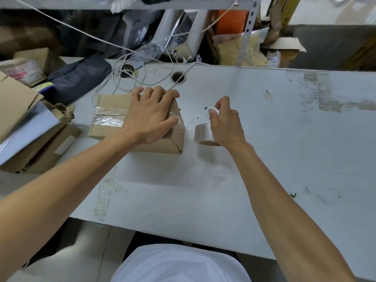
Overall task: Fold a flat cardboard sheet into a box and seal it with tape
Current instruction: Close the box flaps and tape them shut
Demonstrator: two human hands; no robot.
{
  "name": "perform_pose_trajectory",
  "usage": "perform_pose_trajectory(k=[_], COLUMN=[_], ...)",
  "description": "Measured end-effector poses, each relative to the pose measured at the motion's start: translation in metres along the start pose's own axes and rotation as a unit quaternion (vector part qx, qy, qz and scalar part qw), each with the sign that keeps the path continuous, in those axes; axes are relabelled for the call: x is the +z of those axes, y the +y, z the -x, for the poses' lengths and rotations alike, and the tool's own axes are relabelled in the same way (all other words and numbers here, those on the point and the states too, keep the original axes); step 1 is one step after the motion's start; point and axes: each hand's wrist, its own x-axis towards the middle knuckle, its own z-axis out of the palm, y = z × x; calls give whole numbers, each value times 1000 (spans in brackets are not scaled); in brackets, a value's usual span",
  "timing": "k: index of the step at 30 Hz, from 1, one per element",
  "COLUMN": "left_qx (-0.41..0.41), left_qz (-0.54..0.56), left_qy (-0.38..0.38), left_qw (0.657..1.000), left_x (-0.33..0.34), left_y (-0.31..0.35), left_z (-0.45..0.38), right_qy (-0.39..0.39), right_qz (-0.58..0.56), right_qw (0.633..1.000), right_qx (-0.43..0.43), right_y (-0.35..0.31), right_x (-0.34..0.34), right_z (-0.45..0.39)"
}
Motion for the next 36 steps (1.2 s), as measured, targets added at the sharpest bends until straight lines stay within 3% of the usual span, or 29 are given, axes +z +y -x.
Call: perform_pose_trajectory(k=[8, 17, 26, 31, 34, 36], left_qx=[-7, -16, -18, -42, -101, -100], left_qz=[5, 2, -8, -12, -17, -21], left_qy=[0, 8, 18, 16, 29, 25], left_qw=[1000, 1000, 1000, 999, 994, 994], left_x=[1, 3, 6, 4, 3, 3], left_y=[1, 3, 3, 6, -15, -24], left_z=[1, 0, 1, -1, -1, -5], right_qy=[6, 51, 32, 64, 126, 143], right_qz=[-93, 17, 48, 42, 23, 35], right_qw=[993, 998, 998, 995, 983, 981], right_qx=[77, 31, 28, 63, 129, 125], right_y=[6, 6, 7, 12, 36, 44], right_x=[9, 2, -6, -12, -49, -67], right_z=[10, 3, -6, -11, -13, -13])
